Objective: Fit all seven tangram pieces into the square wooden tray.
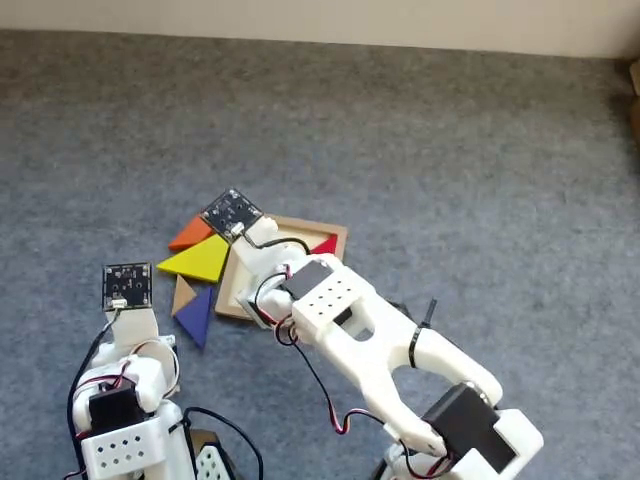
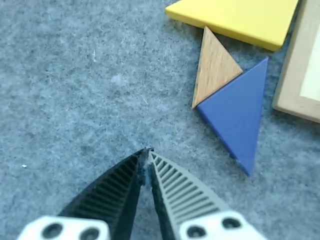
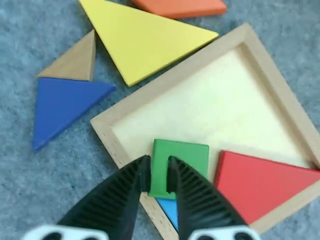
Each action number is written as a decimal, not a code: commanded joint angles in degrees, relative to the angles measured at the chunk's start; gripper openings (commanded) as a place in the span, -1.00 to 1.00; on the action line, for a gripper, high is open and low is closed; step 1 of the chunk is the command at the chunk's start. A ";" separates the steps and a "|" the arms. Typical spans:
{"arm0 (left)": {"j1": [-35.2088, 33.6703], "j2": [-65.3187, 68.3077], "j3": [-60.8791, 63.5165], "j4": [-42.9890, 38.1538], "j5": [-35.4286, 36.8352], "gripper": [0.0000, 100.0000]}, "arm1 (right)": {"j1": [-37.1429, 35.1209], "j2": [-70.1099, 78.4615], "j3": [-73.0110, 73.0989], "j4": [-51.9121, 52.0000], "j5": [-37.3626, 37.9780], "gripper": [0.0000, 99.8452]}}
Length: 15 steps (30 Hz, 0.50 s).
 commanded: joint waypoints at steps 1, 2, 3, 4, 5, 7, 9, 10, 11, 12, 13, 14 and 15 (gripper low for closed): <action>-1.01 -3.38 1.10 0.18 0.26 -0.99 | 1.98 -0.40 0.31 -0.13 0.53 -0.93; -1.01 -3.38 1.10 0.18 0.26 -0.99 | 2.42 0.75 0.31 -0.13 0.53 -0.93; -1.01 -3.38 1.10 0.18 0.26 -0.99 | 2.77 1.89 0.22 -0.13 0.53 -0.93; -1.01 -3.38 1.10 0.18 0.26 -0.99 | 3.12 2.95 0.22 -0.13 0.53 -0.93; -1.01 -3.38 1.10 0.18 0.26 -0.99 | 3.38 3.74 0.22 -0.13 0.53 -0.93; -1.01 -3.38 1.10 0.18 0.26 -0.99 | 4.18 4.79 0.31 -0.04 0.53 -0.93; -1.01 -3.38 1.10 0.18 0.26 -0.99 | 5.05 4.70 0.66 -0.04 0.53 -0.93; -1.01 -3.38 1.10 0.18 0.26 -0.99 | 5.49 4.62 0.66 0.13 0.53 -0.93; -1.01 -3.38 1.10 0.18 0.26 -0.99 | 5.85 4.62 0.75 0.13 0.53 -0.93; -1.01 -3.38 1.10 0.18 0.26 -0.99 | 6.20 4.62 0.75 0.13 0.53 -0.93; -1.01 -3.38 1.10 0.18 0.26 -0.99 | 6.55 4.62 0.84 0.13 0.53 -0.93; -1.01 -3.38 1.10 0.18 0.26 -0.99 | 6.81 4.62 0.84 0.13 0.53 -0.93; -1.01 -3.38 1.10 0.18 0.26 -0.99 | 6.90 4.62 0.84 0.22 0.53 -0.93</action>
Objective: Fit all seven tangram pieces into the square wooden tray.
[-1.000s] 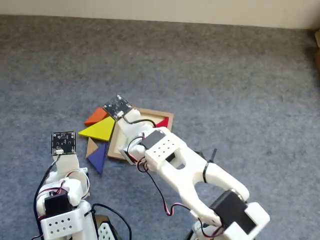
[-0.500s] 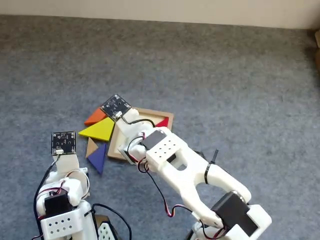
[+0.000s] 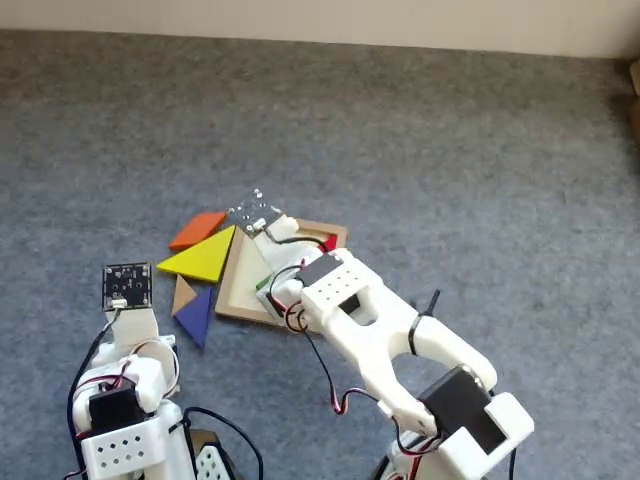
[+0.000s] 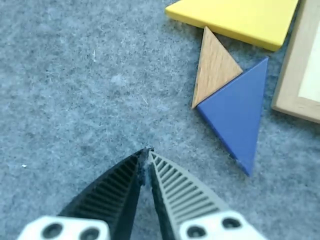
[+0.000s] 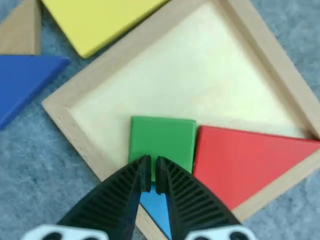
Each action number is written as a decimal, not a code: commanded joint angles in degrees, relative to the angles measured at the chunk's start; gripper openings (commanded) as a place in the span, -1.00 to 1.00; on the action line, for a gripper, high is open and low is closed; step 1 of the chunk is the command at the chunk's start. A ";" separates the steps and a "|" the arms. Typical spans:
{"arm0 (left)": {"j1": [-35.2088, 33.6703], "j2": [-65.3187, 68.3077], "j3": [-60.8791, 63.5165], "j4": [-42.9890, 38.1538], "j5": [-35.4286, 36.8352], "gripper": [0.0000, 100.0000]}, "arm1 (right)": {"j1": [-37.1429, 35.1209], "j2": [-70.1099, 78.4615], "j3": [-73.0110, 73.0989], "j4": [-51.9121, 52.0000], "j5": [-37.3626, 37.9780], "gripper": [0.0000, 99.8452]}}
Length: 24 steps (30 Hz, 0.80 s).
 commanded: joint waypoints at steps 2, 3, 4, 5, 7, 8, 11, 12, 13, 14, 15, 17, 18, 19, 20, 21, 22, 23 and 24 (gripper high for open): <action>-1.01 -3.38 1.10 0.18 0.26 -0.99 | 1.89 -0.48 0.13 0.57 0.44 -0.93; -1.01 -3.38 1.10 0.18 0.26 -0.99 | 1.98 -0.48 0.04 1.71 0.44 -0.93; -1.01 -3.38 1.10 0.18 0.26 -0.99 | 2.07 -0.48 -0.22 2.95 0.44 -0.93; -1.01 -3.38 1.10 0.18 0.26 -0.99 | 2.15 -0.48 -0.40 4.35 0.44 -0.93; -1.01 -3.38 1.10 0.18 0.26 -0.99 | 2.15 -0.48 -0.40 6.81 0.44 -0.93; -1.01 -3.38 1.10 0.18 0.26 -0.99 | 2.15 -0.48 -0.40 7.52 0.44 -0.93; -1.01 -3.38 1.10 0.18 0.26 -0.99 | 2.24 -0.57 -0.40 8.13 0.44 -0.93; -1.01 -3.38 1.10 0.18 0.26 -0.99 | 2.24 -0.57 -0.40 8.40 0.44 -0.93; -1.01 -3.38 1.10 0.18 0.26 -0.99 | 2.24 -0.75 -0.40 8.40 0.44 -0.93; -1.01 -3.38 1.10 0.18 0.26 -0.99 | 2.24 -1.45 -0.40 8.48 0.44 -0.93; -1.01 -3.38 1.10 0.18 0.26 -0.99 | 2.24 -2.68 -0.04 8.57 0.44 -0.93; -1.01 -3.38 1.10 0.18 0.26 -0.99 | 2.33 -6.37 0.04 8.75 0.44 -0.93; -1.01 -3.38 1.10 0.18 0.26 -0.99 | 2.86 -8.66 0.40 8.84 0.44 -0.93; -1.01 -3.30 1.10 0.18 0.26 -0.99 | 3.47 -11.03 1.63 8.84 0.44 -0.93; -1.01 -3.30 1.10 0.18 0.26 -0.99 | 4.35 -13.58 2.95 8.66 0.44 -0.93; -1.01 -3.30 1.10 0.18 0.26 -0.99 | 5.41 -15.87 4.09 8.40 0.44 -0.93; -1.01 -3.30 1.10 0.18 0.26 -0.99 | 6.55 -18.07 5.14 8.40 0.35 -0.93; -1.01 -3.30 1.10 0.18 0.26 -0.99 | 7.52 -20.26 6.02 8.40 0.18 -0.93; -1.01 -3.30 1.10 0.18 0.26 -0.99 | 8.66 -22.37 6.81 8.40 0.18 -0.93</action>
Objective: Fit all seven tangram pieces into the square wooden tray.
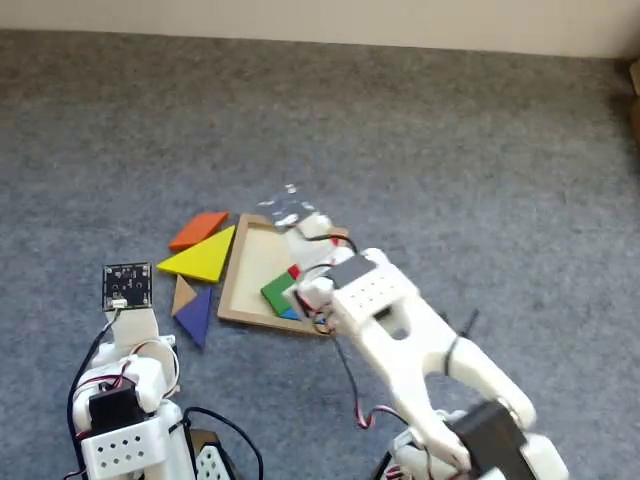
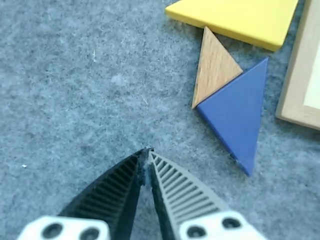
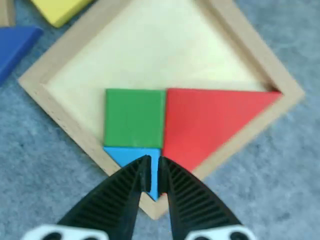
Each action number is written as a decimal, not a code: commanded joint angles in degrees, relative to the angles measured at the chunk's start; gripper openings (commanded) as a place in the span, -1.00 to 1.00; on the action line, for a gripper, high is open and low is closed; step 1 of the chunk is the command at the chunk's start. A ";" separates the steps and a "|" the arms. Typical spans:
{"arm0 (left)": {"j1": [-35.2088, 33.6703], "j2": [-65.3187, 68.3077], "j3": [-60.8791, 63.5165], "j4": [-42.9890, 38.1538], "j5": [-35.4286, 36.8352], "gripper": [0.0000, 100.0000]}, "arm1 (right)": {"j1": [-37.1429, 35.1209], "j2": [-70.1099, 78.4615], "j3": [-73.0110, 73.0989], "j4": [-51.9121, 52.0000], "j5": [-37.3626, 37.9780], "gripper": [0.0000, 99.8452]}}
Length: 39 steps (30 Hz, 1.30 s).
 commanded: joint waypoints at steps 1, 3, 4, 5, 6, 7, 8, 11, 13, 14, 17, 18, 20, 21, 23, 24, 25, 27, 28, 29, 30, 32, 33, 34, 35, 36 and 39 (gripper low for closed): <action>-1.01 -3.30 1.10 0.18 0.26 -0.99 | 4.26 -9.89 1.19 0.13 0.00 -0.93; -1.10 -3.30 1.10 0.18 0.26 -0.99 | 5.93 -13.23 2.51 0.04 0.00 -0.93; -1.19 -3.30 1.10 0.18 0.26 -0.99 | 6.64 -14.81 3.12 0.04 0.00 -0.93; -1.19 -3.30 1.10 0.18 0.26 -0.99 | 7.34 -16.40 3.65 0.04 0.00 -0.93; -1.19 -3.30 1.10 0.18 0.26 -0.99 | 7.87 -17.89 4.18 0.04 0.00 -0.93; -1.19 -3.30 1.10 0.18 0.26 -0.99 | 8.31 -19.38 4.79 0.04 0.00 -0.93; -1.19 -3.30 1.10 0.18 0.26 -0.99 | 8.75 -20.97 5.41 0.04 0.00 -0.93; -1.19 -3.30 1.10 0.18 0.26 -0.99 | 9.19 -25.45 8.04 -1.45 0.00 -0.93; -1.19 -3.30 1.10 0.18 0.26 -0.99 | 9.80 -28.53 11.65 -4.79 0.00 -0.93; -1.19 -3.30 1.10 0.18 0.26 -0.99 | 9.80 -30.02 13.76 -7.08 0.00 -0.93; -1.19 -3.30 1.10 0.18 0.26 -0.99 | 10.33 -34.33 20.35 -14.90 0.00 -0.93; -1.19 -3.21 1.10 0.18 0.26 -0.99 | 10.33 -35.82 22.37 -17.36 0.00 -0.93; -1.19 -3.21 1.10 0.18 0.26 -0.99 | 10.33 -38.73 25.80 -20.97 0.00 -0.93; -1.19 -3.21 1.10 0.18 0.26 -0.99 | 10.33 -39.96 27.03 -22.20 0.00 -0.93; -1.19 -3.21 1.10 0.18 0.26 -0.99 | 10.33 -42.33 28.97 -23.60 0.00 -0.93; -1.19 -3.21 1.10 0.18 0.26 -0.99 | 10.33 -43.47 29.67 -23.96 0.00 -0.93; -1.19 -3.21 1.10 0.18 0.26 -0.99 | 10.42 -44.44 30.20 -24.13 0.00 -0.93; -1.19 -3.21 1.10 0.18 0.26 -0.99 | 11.03 -46.55 31.08 -24.84 0.00 -0.93; -1.19 -3.21 1.10 0.18 0.26 -0.99 | 11.74 -47.52 31.69 -25.10 0.00 -0.93; -1.19 -3.21 1.10 0.18 0.26 -0.99 | 12.44 -48.57 32.40 -25.89 0.00 -0.93; -1.19 -3.21 1.10 0.18 0.26 -0.99 | 13.41 -49.63 33.19 -27.03 0.00 -0.93; -1.19 -3.21 1.10 0.18 0.26 -0.99 | 15.25 -51.56 35.12 -29.76 0.00 -0.93; -1.19 -3.21 1.10 0.18 0.26 -0.99 | 16.04 -52.53 36.18 -31.43 0.00 -0.93; -1.19 -3.21 1.10 0.18 0.26 -0.99 | 16.66 -53.41 37.32 -33.01 0.00 -0.93; -1.19 -3.21 1.10 0.18 0.26 -0.99 | 17.19 -54.37 38.46 -34.42 0.00 -0.93; -1.19 -3.21 1.10 0.18 0.26 -0.99 | 17.54 -55.25 39.52 -35.65 0.00 -0.93; -1.19 -3.21 1.10 0.18 0.26 -0.99 | 17.98 -58.33 42.15 -38.46 0.00 -0.93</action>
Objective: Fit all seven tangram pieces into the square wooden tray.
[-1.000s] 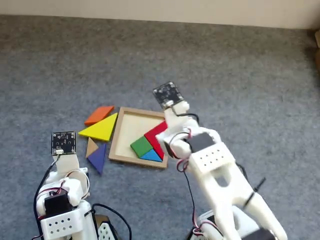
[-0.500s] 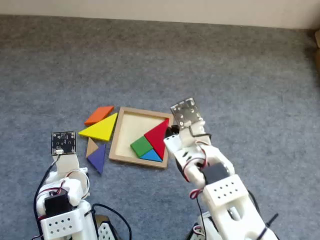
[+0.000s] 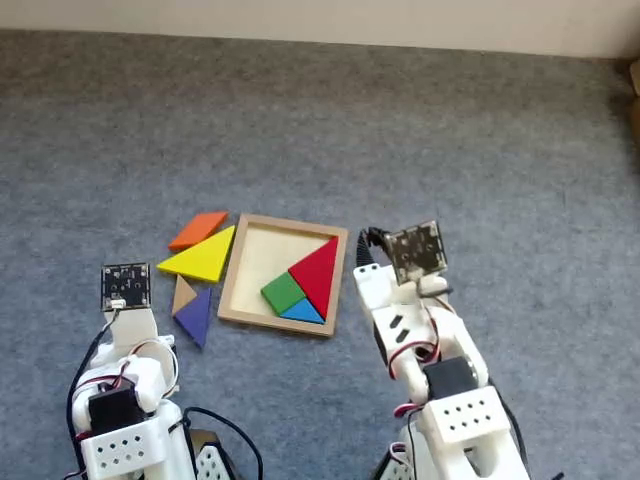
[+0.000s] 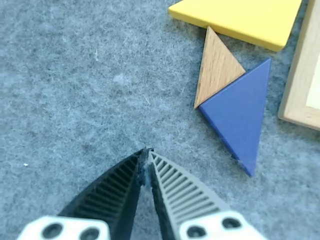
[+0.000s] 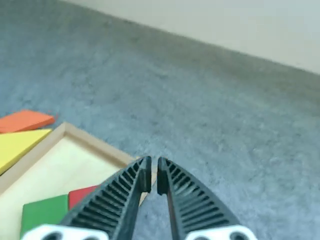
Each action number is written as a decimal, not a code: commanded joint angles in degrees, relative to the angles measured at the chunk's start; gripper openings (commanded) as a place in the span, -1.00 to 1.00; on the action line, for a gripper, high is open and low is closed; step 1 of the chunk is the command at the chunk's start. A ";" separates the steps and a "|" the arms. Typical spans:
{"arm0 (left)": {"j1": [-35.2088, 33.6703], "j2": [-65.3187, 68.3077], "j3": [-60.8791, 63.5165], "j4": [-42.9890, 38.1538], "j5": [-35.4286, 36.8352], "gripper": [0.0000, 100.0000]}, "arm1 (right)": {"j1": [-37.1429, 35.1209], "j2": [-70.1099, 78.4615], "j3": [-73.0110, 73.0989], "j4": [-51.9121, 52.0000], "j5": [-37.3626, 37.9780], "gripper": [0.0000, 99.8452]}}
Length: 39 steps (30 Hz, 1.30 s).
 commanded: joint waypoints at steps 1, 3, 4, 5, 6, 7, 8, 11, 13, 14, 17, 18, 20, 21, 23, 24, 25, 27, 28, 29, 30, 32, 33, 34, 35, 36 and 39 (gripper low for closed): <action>-0.66 -3.21 1.10 0.18 0.26 -0.99 | 1.01 -4.79 1.01 -3.91 0.00 -0.93; -0.66 -3.21 1.10 0.18 0.26 -0.99 | 1.01 -7.08 2.15 -4.18 0.00 -0.93; -0.66 -3.21 1.10 0.18 0.26 -0.99 | 1.01 -8.22 2.59 -4.18 0.00 -0.93; -0.66 -3.21 1.10 0.18 0.26 -0.99 | 1.01 -9.54 3.12 -4.18 0.00 -0.93; -0.66 -3.21 1.10 0.18 0.26 -0.99 | 1.01 -10.77 3.74 -4.18 0.00 -0.93; -0.66 -3.21 1.10 0.18 0.26 -0.99 | 1.01 -12.18 4.26 -4.18 0.00 -0.93; -0.66 -3.21 1.10 0.18 0.26 -0.99 | 1.01 -13.49 4.88 -4.18 0.00 -0.93; -0.66 -3.21 1.10 0.18 0.26 -0.99 | 1.01 -17.54 6.64 -4.18 0.00 -0.93; -0.66 -3.21 1.10 0.18 0.26 -0.99 | 1.01 -20.35 7.78 -4.18 0.00 -0.93; -0.66 -3.21 1.10 0.18 0.26 -0.99 | 1.01 -21.67 8.40 -4.18 0.00 -0.93; -0.66 -3.21 1.10 0.18 0.26 -0.99 | 1.01 -25.80 10.24 -4.09 0.00 -0.93; -0.66 -3.21 1.10 0.18 0.26 -0.99 | 1.01 -27.12 10.86 -4.00 0.00 -0.93; -0.66 -3.21 1.10 0.18 0.26 -0.99 | 1.01 -29.67 12.09 -3.91 0.00 -0.93; -0.66 -3.21 1.10 0.18 0.26 -0.99 | 1.01 -30.81 12.79 -3.91 0.00 -0.93; -0.66 -3.21 1.10 0.18 0.26 -0.99 | 1.01 -33.19 14.02 -3.91 0.00 -0.93; -0.66 -3.21 1.10 0.18 0.26 -0.99 | 1.01 -34.51 14.64 -3.82 0.00 -0.93; -0.66 -3.21 1.10 0.18 0.26 -0.99 | 1.01 -34.68 14.81 -3.82 0.00 -0.93; -0.66 -3.21 1.10 0.18 0.26 -0.99 | 1.01 -34.59 15.08 -3.91 0.00 -0.93; -0.66 -3.21 1.10 0.18 0.26 -0.99 | 1.45 -34.59 14.90 -3.91 0.00 -0.93; -0.66 -3.21 1.10 0.18 0.26 -0.99 | 2.59 -34.59 14.81 -4.00 0.00 -0.93; -0.66 -3.21 1.10 0.18 0.26 -0.99 | 4.18 -34.59 14.81 -4.09 0.00 -0.93; -0.66 -3.21 1.10 0.18 0.26 -0.99 | 7.60 -34.59 14.64 -4.18 0.00 -0.93; -0.66 -3.21 1.10 0.18 0.26 -0.99 | 8.84 -34.59 13.76 -4.18 0.00 -0.93; -0.66 -3.21 1.10 0.18 0.26 -0.99 | 9.80 -34.59 12.70 -3.82 0.00 -0.93; -0.66 -3.21 1.10 0.18 0.26 -0.99 | 10.42 -34.59 11.65 -3.82 0.00 -0.93; -0.66 -3.21 1.10 0.18 0.26 -0.99 | 10.86 -34.59 10.86 -3.82 0.00 -0.93; -0.66 -3.21 1.10 0.18 0.26 -0.99 | 11.82 -34.59 13.23 -3.82 0.00 -0.93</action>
